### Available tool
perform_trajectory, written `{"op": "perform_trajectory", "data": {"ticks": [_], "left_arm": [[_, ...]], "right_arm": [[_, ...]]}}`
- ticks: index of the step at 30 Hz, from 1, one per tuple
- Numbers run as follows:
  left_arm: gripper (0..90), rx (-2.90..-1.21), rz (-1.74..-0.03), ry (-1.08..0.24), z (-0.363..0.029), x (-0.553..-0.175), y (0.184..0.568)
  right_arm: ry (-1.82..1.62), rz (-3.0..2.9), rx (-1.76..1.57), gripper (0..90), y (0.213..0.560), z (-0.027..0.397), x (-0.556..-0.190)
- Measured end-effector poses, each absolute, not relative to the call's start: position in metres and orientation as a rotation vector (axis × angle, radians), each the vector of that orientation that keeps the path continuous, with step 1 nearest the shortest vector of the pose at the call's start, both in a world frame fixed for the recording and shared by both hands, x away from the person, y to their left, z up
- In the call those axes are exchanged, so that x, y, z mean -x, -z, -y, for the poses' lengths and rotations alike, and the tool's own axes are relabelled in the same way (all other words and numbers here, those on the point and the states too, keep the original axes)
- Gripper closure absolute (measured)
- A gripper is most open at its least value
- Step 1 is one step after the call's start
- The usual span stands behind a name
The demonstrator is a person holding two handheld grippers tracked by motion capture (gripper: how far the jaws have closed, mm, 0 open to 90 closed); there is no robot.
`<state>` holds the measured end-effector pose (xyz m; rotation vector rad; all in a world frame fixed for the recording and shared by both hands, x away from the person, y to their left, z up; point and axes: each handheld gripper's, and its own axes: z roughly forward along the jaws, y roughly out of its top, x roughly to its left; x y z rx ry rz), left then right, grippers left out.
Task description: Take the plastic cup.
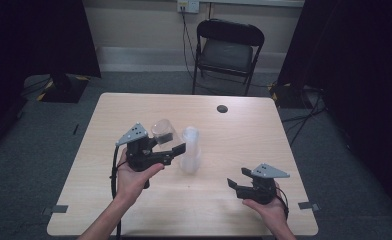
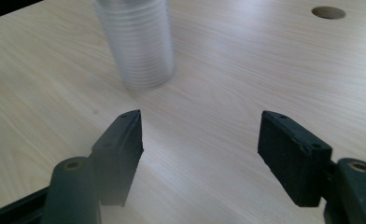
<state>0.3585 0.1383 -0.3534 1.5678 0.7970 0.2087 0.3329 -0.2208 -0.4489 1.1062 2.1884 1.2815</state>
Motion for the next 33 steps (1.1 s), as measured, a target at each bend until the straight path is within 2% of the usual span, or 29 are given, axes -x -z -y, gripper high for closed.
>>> {"op": "perform_trajectory", "data": {"ticks": [6,9,15,19,22,33], "left_arm": [[31.4,-1.565,-0.81,-0.145,-0.141,-0.351,0.359],[31.7,-1.544,-0.828,-0.171,-0.142,-0.346,0.362],[32.1,-1.548,-0.866,-0.126,-0.143,-0.346,0.37],[32.0,-1.542,-0.886,-0.066,-0.14,-0.346,0.375],[31.5,-1.511,-0.918,0.03,-0.138,-0.35,0.383],[31.4,-1.505,-0.942,0.117,-0.132,-0.35,0.39]], "right_arm": [[-1.312,-2.226,-1.045,36.3,0.442,0.205,-0.328],[-1.349,-2.227,-1.012,39.0,0.437,0.196,-0.325],[-1.386,-2.233,-0.964,42.1,0.43,0.183,-0.322],[-1.407,-2.244,-0.898,42.9,0.426,0.172,-0.319],[-1.427,-2.269,-0.788,44.1,0.422,0.16,-0.314],[-1.564,-2.214,-0.545,49.9,0.414,0.133,-0.308]]}}
